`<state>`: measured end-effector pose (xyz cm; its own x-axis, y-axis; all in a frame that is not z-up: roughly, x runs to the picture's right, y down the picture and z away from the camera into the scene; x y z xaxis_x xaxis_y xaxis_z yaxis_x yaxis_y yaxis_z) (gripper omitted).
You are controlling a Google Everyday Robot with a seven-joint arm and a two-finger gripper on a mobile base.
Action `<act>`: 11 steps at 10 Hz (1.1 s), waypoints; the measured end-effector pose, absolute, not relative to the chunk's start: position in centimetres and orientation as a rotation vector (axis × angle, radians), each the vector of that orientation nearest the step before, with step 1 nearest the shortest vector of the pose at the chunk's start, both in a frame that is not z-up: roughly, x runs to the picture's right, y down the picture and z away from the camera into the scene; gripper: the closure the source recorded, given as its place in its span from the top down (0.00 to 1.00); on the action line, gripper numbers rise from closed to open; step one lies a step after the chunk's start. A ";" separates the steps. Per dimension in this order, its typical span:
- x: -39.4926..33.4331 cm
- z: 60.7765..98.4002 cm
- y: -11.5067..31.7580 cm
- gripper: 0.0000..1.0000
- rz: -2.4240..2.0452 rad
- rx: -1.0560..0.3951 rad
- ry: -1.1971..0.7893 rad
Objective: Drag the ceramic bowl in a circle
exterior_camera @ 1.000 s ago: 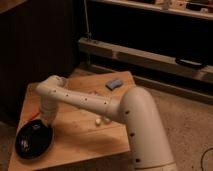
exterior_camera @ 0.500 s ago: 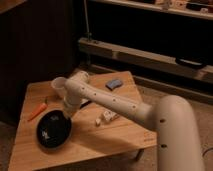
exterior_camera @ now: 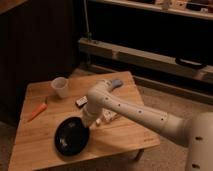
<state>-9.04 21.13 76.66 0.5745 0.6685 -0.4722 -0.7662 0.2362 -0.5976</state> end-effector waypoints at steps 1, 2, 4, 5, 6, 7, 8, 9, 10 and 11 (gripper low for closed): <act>-9.5 76.1 22.3 0.00 0.947 -0.910 0.132; -10.4 75.6 23.2 0.00 0.905 -0.921 0.132; -14.5 74.4 25.2 0.00 0.784 -0.955 0.125; -17.2 74.1 25.7 0.00 0.729 -0.969 0.119; -20.5 74.0 26.0 0.00 0.675 -0.982 0.116; -23.5 74.1 25.8 0.00 0.633 -0.989 0.102; -26.3 74.5 25.0 0.00 0.596 -0.989 0.091; -28.7 74.8 23.9 0.00 0.579 -0.988 0.072; -30.8 75.5 22.2 0.00 0.579 -0.980 0.052; -32.1 76.4 20.5 0.00 0.592 -0.973 0.038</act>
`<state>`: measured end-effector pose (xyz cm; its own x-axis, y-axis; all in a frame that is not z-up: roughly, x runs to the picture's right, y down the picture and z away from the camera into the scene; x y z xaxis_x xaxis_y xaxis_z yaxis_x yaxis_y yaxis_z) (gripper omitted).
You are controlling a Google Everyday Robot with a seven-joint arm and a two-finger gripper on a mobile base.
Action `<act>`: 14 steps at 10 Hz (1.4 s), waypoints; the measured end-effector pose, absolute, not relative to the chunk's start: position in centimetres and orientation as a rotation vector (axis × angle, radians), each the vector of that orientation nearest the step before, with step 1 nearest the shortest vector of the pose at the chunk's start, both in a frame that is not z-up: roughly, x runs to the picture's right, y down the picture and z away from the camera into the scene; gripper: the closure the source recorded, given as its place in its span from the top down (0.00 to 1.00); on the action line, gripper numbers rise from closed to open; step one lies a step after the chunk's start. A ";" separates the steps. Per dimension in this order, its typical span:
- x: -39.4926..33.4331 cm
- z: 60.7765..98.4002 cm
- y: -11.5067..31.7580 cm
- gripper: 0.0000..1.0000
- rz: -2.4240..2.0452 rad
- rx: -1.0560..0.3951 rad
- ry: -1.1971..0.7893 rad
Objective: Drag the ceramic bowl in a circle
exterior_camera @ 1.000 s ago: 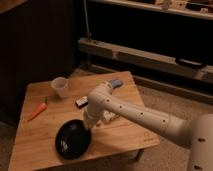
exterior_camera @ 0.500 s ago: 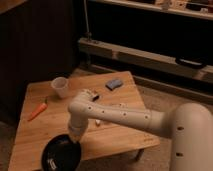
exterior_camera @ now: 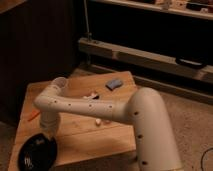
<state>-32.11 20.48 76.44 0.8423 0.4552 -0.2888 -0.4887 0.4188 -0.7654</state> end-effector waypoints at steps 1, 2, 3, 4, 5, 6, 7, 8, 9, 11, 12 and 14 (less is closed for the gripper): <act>-32.5 77.7 18.6 0.00 0.618 -0.963 0.035; -32.2 79.0 17.0 0.00 0.647 -0.955 0.033; -31.3 80.3 15.2 0.00 0.692 -0.946 0.031; -29.8 81.4 13.8 0.00 0.743 -0.939 0.029; -28.2 82.0 13.2 0.00 0.793 -0.933 0.028; -26.8 82.1 12.9 0.00 0.831 -0.927 0.026; -23.7 81.9 12.8 0.00 0.893 -0.914 0.024; -21.0 81.5 13.1 0.00 0.936 -0.904 0.027; -18.6 81.0 13.6 0.00 0.974 -0.894 0.029; -13.7 79.4 15.1 0.00 1.037 -0.885 0.018; -12.0 78.7 16.0 0.00 1.045 -0.900 0.006; -10.6 77.4 18.4 0.00 0.962 -0.974 -0.027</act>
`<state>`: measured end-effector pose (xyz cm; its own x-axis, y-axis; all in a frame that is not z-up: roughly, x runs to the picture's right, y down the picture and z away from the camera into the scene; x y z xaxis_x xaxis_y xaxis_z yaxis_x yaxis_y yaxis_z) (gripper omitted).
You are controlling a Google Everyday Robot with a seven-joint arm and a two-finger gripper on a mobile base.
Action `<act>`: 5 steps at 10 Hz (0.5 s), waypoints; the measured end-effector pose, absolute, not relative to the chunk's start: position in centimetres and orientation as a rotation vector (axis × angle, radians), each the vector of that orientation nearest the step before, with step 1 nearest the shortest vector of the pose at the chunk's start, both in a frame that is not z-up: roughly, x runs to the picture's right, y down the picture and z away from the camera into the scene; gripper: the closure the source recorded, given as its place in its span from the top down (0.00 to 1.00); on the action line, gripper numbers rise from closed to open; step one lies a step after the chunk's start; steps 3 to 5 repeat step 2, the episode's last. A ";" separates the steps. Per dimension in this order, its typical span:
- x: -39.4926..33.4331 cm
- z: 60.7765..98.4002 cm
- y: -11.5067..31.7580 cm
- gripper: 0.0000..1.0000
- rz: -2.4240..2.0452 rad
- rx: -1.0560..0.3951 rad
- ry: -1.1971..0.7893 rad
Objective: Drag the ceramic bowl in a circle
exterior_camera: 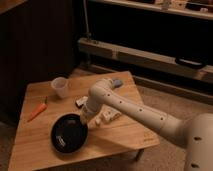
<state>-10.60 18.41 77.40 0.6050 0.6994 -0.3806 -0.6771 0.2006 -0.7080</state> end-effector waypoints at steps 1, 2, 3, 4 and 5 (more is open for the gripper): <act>-11.0 77.1 19.6 0.00 0.912 -1.013 -0.035; -12.0 76.9 21.0 0.00 0.855 -1.048 -0.036; -12.0 76.9 21.0 0.00 0.855 -1.048 -0.036; -12.0 76.9 21.0 0.00 0.855 -1.048 -0.036; -12.0 76.9 21.0 0.00 0.855 -1.048 -0.036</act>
